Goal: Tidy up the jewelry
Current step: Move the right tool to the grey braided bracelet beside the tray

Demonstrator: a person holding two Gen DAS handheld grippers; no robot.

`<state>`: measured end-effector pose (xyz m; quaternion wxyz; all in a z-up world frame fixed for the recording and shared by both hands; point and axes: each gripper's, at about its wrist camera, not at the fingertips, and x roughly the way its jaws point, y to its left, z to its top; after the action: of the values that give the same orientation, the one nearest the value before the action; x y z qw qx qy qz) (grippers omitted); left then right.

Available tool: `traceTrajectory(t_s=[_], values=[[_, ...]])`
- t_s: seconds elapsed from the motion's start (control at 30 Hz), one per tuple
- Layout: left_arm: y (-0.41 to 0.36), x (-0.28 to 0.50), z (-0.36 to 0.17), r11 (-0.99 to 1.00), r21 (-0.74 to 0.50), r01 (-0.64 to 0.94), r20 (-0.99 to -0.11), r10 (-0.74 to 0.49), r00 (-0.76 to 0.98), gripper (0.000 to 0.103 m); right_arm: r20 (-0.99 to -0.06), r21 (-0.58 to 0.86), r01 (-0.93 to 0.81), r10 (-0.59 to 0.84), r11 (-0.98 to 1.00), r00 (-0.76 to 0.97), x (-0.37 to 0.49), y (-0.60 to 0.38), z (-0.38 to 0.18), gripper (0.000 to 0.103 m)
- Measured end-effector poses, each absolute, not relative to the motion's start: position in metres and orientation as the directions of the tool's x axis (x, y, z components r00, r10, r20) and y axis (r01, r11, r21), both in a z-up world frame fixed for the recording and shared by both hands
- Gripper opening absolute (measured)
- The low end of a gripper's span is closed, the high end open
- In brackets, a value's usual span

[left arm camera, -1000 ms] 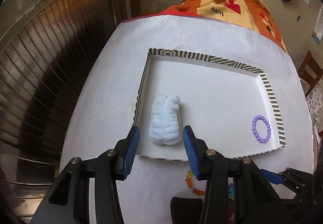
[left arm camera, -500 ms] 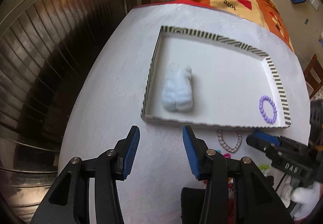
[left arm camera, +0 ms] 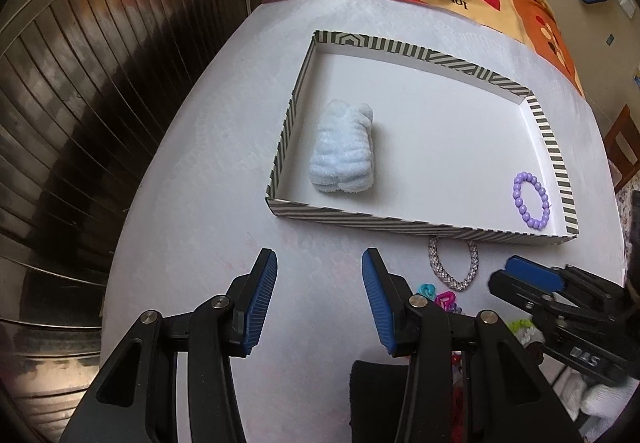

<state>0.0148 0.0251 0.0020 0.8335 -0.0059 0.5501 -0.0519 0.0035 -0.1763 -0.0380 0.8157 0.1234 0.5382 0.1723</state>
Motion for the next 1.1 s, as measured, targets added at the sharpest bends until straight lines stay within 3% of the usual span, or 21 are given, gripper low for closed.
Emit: traceTrajectory(t_s=[0.47,1.1], values=[[0.017,0.003,0.01,0.993,-0.056,0.104,-0.909,-0.094,0.407,0.023,-0.816,0.348,-0.135,0.371,0.928,0.444,-0.026,-0.176,-0.002,0.048],[0.029,-0.009,0.0,0.988,-0.131,0.081,-0.923,-0.151,0.354,0.023,-0.848,0.254,-0.149,0.294,0.956,0.44,-0.032,-0.174,-0.014,0.047]])
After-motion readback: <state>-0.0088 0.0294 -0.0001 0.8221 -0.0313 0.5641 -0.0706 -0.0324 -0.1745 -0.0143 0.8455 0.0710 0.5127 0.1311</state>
